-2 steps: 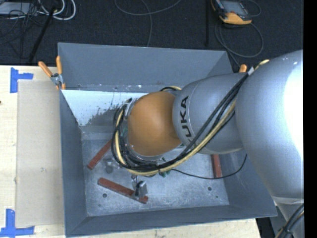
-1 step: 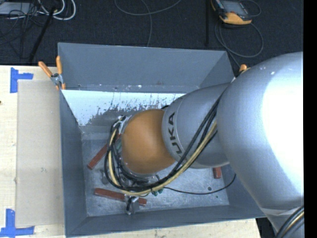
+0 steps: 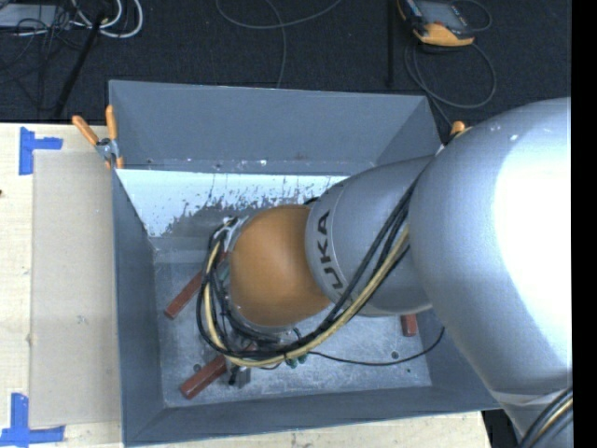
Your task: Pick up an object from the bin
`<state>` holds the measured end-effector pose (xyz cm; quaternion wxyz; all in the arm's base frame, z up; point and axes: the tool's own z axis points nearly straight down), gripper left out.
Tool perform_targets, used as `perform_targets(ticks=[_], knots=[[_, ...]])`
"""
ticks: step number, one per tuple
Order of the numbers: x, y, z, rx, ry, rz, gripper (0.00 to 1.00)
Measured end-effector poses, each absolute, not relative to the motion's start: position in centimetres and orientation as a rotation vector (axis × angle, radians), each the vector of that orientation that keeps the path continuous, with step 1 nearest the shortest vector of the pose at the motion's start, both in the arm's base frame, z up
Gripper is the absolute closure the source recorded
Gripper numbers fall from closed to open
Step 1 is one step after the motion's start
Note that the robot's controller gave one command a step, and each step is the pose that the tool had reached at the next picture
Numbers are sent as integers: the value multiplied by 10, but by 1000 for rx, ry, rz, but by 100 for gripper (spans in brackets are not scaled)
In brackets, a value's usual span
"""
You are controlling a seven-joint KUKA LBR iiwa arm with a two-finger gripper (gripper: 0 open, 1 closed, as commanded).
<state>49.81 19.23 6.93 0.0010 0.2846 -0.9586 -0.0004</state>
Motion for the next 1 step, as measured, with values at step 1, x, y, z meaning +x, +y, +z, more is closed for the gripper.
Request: perform_targets(ticks=[1], knots=[[517, 179, 258, 794, -3049, -1, 100]])
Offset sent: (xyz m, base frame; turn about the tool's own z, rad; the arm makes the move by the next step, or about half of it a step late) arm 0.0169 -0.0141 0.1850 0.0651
